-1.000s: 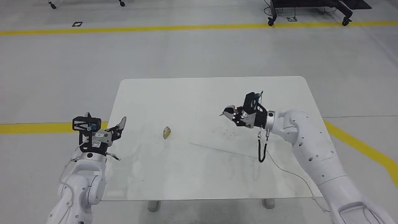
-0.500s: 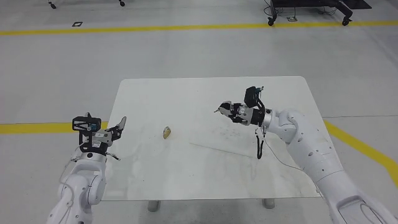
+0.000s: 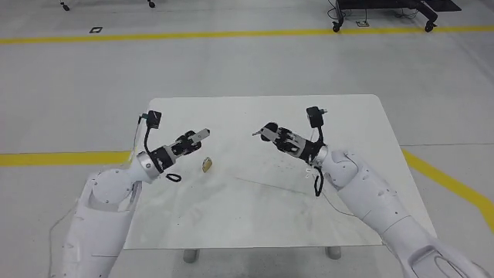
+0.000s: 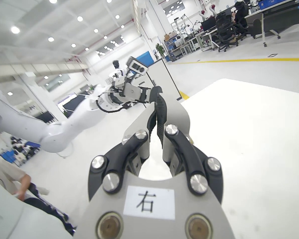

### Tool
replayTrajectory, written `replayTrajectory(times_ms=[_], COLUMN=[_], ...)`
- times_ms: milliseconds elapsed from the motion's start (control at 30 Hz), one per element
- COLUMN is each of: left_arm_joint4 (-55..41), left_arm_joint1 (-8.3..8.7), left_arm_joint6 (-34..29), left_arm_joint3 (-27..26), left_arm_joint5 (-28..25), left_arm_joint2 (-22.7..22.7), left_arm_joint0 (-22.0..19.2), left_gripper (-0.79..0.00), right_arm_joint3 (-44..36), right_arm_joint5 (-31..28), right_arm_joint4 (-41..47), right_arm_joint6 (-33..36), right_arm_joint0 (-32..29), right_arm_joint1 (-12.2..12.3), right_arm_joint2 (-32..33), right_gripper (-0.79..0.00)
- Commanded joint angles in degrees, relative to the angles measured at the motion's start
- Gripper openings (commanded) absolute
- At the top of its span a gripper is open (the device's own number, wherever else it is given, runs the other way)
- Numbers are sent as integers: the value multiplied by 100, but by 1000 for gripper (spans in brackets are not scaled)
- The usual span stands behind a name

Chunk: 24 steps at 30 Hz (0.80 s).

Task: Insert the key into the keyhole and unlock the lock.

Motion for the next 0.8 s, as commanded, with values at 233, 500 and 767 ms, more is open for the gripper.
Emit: replayTrajectory(times_ms=[233,500,767], left_arm_joint4=[-1564,-828,-570], left_arm_joint1=[-203,-220,-194], left_arm_joint6=[-1220,-623,-517], left_arm_joint3=[1381,1463,1324], left_arm_joint5=[-532,-1117,-1250], left_arm_joint2=[1151,1339,1405], left_arm_joint0=[-1013,-1074,-1001], left_gripper=[0,-431,-511], right_arm_joint3=[-105,612,1144], right_arm_joint5=[0,0,0], right_arm_joint4=[2455,3629,3621], right_arm_joint6=[1792,3138,3191], right_arm_joint0=[-68,336,612], right_arm_joint1=[43,-159,-410], right_arm_joint2=[-181,-585,-807], right_gripper=[-785,-785,-785])
